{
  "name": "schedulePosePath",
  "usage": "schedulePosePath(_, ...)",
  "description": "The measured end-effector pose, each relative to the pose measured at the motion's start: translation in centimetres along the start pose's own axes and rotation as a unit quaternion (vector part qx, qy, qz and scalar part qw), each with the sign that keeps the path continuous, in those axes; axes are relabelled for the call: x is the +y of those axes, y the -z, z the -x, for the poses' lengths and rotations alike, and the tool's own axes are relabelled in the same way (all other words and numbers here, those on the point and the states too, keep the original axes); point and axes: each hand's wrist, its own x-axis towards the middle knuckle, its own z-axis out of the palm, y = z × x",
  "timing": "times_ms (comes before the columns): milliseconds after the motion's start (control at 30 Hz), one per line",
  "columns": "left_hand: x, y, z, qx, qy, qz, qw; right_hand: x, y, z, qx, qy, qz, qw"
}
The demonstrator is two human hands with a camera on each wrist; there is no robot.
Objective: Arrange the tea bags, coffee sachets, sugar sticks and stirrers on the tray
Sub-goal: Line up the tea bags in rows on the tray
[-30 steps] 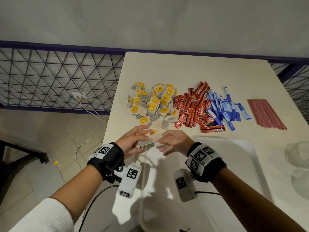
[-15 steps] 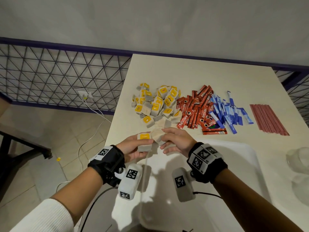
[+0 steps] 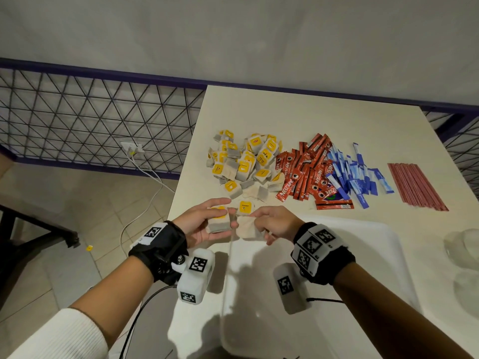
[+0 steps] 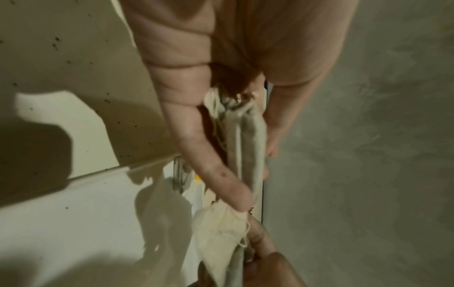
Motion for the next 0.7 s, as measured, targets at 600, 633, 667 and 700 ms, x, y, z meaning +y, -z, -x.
schedulePosePath(600, -0.3, 1.6, 0.9, 0.056, 0.046, -0.092, 0.993, -0.5, -2.4, -1.6, 0.121, 0.094, -0.001, 0.988)
schedulePosePath(633, -0.2, 1.4, 0.9, 0.050, 0.049, -0.093, 0.993, -0.5, -2.8, -1.7, 0.134, 0.122, 0.027, 0.983)
schedulePosePath(667, -0.2, 1.1, 0.9, 0.047, 0.052, -0.102, 0.992, -0.4, -3.2, -1.7, 0.142, 0.152, 0.058, 0.976)
schedulePosePath(700, -0.1, 0.8, 0.8, 0.045, 0.054, -0.113, 0.991, -0.2, -3.6, -1.6, 0.143, 0.176, 0.093, 0.969)
